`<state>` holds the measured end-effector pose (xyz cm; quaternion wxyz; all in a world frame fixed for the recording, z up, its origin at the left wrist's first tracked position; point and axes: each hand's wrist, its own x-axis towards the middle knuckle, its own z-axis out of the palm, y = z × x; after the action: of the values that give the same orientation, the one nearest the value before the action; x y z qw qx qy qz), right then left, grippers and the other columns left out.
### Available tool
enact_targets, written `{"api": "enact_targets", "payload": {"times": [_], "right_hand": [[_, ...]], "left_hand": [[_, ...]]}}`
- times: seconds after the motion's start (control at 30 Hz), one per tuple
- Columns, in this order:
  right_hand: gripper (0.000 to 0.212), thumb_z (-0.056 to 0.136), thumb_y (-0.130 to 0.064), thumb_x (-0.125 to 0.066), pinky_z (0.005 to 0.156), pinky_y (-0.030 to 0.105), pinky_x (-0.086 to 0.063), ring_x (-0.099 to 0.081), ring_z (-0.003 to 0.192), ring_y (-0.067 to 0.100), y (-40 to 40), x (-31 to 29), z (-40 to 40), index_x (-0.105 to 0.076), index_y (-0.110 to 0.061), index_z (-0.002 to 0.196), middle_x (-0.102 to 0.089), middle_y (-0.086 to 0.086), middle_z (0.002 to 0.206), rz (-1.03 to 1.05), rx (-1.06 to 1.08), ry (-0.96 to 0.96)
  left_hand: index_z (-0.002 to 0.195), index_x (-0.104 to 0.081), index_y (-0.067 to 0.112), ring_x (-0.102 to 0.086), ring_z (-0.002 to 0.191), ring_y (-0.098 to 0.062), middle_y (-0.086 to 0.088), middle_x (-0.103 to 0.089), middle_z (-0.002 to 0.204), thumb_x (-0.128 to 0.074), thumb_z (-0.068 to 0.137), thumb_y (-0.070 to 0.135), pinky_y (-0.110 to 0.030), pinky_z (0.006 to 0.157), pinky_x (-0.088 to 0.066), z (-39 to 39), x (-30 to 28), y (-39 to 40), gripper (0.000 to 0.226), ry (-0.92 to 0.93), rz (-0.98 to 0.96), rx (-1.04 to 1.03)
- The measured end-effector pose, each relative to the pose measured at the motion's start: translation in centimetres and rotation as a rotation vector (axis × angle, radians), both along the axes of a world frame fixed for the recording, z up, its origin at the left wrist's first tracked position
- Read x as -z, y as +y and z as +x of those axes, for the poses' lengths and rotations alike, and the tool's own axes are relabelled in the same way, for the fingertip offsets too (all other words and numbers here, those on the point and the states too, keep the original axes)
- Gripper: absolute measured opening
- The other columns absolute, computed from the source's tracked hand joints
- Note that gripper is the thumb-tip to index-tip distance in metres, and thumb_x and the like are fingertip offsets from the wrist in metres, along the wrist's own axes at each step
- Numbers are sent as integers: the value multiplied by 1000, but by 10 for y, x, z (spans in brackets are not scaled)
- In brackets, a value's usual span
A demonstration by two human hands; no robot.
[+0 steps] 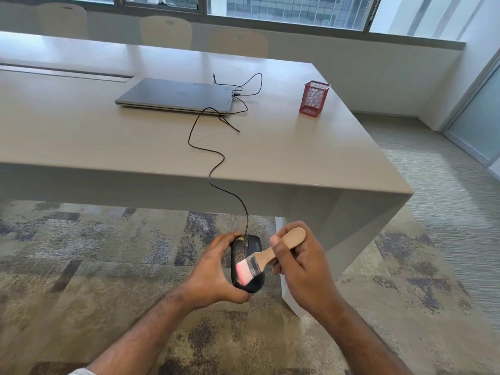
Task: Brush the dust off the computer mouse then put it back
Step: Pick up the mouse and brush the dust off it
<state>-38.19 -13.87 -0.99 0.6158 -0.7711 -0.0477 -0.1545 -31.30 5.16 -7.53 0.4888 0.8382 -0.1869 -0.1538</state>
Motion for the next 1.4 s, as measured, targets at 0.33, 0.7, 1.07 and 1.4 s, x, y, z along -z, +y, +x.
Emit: {"api": "enact_targets", "payload": {"times": [0.33, 0.7, 1.07, 1.4], "right_hand": [[7, 95, -27, -60, 55, 28, -55, -63, 61, 19, 3, -2, 6, -57, -31, 89, -63, 7, 75, 60, 23, -37], [7, 95, -28, -61, 57, 55, -55, -64, 62, 28, 9, 2, 7, -56, -27, 90, -64, 9, 73, -58, 38, 3], [7, 97, -24, -60, 59, 44, -56, -62, 63, 19, 10, 0, 8, -54, -26, 93, -62, 0, 72, -168, 61, 46], [8, 99, -23, -58, 55, 38, -52, -57, 58, 15, 1, -11, 17, -53, -22, 93, -58, -4, 69, -199, 133, 34]], "left_hand": [[149, -37, 35, -42, 136, -7, 19, -42, 141, -95, 40, 39, -38, 122, -35, 1, 0, 0, 124, -6, -10, 2], [150, -38, 34, -44, 134, -5, 22, -42, 139, -98, 40, 34, -40, 121, -37, 4, 2, -3, 125, -21, -22, 12], [137, -38, 54, -45, 129, 7, 39, -42, 127, -98, 38, 37, -29, 115, -42, 8, 11, -9, 117, -90, -35, 32], [128, -33, 71, -43, 134, 3, 40, -40, 130, -98, 36, 40, -34, 119, -38, 10, 16, -9, 116, -120, -20, 34]]}}
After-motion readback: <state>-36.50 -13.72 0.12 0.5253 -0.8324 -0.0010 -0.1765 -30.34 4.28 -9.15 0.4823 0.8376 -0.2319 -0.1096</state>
